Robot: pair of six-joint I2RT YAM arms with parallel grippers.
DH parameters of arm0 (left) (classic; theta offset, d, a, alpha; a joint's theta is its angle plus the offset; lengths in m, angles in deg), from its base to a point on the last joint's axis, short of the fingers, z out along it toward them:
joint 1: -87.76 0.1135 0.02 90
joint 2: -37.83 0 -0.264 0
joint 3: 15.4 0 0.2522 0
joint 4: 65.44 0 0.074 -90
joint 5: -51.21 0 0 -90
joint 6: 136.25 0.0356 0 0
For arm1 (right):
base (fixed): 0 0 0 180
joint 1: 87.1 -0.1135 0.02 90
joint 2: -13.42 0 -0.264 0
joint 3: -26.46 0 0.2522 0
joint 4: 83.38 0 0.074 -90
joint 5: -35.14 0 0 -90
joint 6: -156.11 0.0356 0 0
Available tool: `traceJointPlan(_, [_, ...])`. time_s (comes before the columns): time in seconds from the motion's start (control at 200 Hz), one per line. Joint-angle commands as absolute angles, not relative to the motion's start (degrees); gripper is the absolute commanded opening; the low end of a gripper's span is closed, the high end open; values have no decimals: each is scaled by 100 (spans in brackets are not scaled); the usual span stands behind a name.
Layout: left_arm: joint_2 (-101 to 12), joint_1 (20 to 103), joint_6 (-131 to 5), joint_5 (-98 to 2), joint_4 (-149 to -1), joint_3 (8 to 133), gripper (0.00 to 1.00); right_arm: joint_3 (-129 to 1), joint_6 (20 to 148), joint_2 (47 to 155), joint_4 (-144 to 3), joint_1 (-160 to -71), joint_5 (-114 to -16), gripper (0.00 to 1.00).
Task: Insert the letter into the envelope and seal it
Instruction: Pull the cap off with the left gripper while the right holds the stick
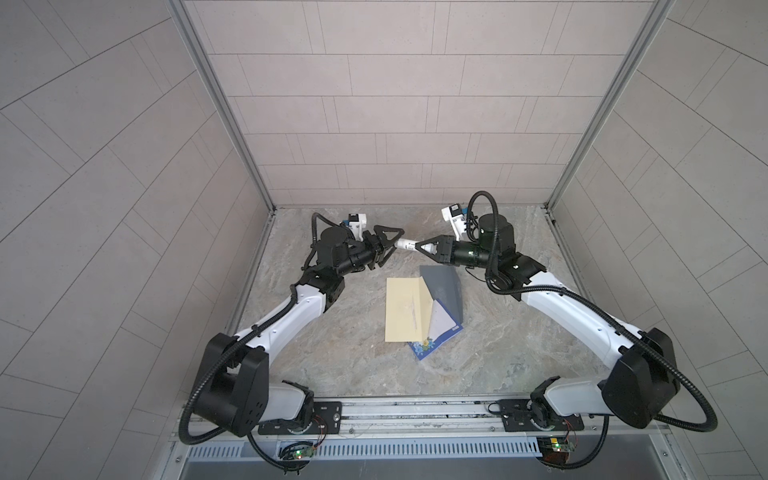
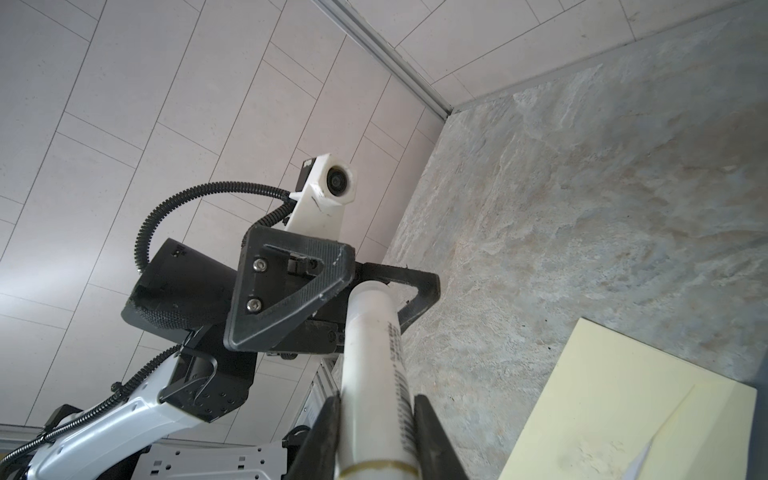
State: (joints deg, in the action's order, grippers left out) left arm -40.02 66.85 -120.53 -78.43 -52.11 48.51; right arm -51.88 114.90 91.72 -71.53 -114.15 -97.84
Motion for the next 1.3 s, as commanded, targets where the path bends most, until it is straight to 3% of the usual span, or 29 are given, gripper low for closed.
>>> traceJointPlan(0.0, [-4004,6681,-12006,-8095,-4997,4821,69,-5320,11165,9076,-6622,-11373,-10049,0])
traceJointPlan(0.17, [-4057,6648,-12064,-8115,-4939,4776,52,-5375,11234,9216,-6545,-11355,-9949,0])
traceJointPlan(0.605, [-4031,6643,-12117,-7952,-4868,4550,51,-5348,11682,9232,-7252,-11296,-9854,0])
traceJointPlan(0.816, [-4144,6641,-12362,-8019,-4396,4591,44,-5214,11914,9325,-7563,-11293,-9786,0])
traceJointPlan(1.066, [-4176,6632,-12491,-7995,-4273,4538,42,-5066,12384,9493,-8296,-11274,-9705,0])
traceJointPlan(1.296, [-4176,6627,-12508,-7966,-4255,4533,32,-5020,12425,9525,-8339,-11271,-9674,0])
